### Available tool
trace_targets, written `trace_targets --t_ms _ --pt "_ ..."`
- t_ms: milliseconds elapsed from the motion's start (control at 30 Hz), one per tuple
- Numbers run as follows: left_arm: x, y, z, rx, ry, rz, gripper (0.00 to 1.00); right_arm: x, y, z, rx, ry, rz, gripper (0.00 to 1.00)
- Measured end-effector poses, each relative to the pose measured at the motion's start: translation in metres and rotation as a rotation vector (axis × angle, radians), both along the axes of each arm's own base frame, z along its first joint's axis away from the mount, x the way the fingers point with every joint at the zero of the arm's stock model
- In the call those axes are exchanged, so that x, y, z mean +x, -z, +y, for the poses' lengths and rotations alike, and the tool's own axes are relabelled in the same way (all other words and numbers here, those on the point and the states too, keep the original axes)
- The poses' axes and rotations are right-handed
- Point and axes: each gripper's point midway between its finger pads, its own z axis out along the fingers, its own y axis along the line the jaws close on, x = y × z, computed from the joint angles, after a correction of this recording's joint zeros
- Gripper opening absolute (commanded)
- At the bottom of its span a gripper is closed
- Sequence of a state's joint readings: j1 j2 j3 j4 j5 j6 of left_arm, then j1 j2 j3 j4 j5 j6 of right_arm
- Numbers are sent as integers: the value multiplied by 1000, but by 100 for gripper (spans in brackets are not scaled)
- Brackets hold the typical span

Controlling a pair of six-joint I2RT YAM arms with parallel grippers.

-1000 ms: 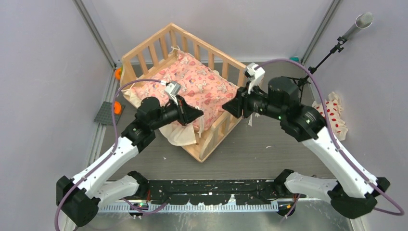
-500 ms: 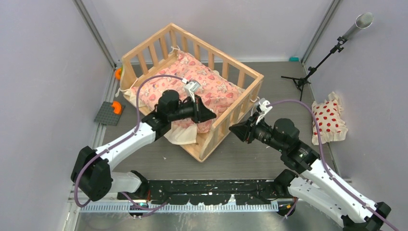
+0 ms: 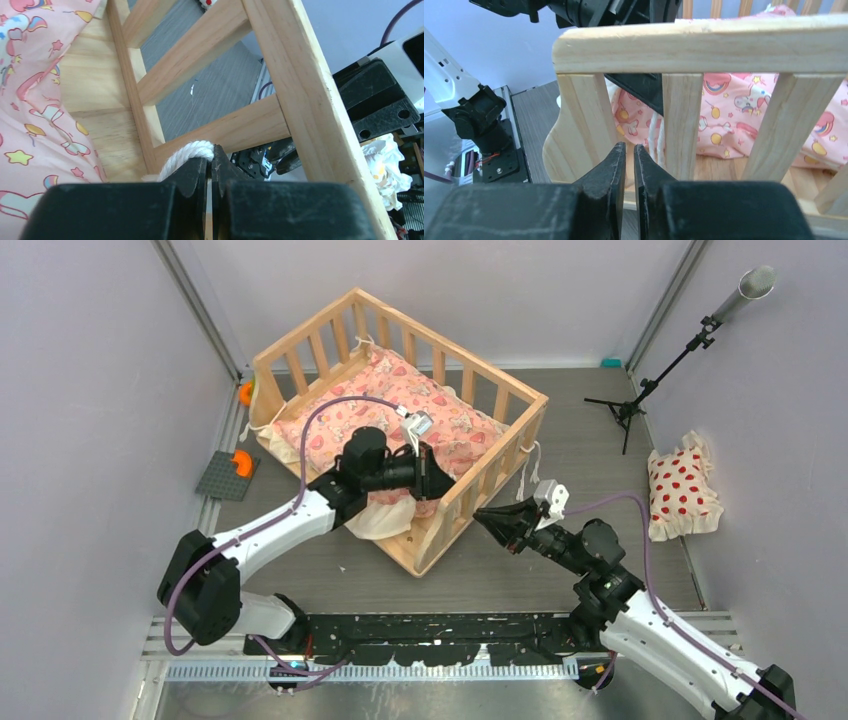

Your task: Set up the pet bed

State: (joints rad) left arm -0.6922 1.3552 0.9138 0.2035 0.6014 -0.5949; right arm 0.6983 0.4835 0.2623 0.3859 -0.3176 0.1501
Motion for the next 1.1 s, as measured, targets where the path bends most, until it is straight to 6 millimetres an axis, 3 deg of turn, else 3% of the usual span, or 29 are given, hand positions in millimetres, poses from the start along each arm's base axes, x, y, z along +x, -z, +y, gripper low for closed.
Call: trace_targets --t_ms 400,700,1100 --pt "-17 -1 5 17 69 -2 0 -7 1 15 -25 -77 -53 19" --pt "-30 -2 6 16 135 -3 0 -20 23 28 -79 -136 -58 26" --pt "-35 -4 6 7 178 -17 0 -3 44 22 -133 -40 -116 24"
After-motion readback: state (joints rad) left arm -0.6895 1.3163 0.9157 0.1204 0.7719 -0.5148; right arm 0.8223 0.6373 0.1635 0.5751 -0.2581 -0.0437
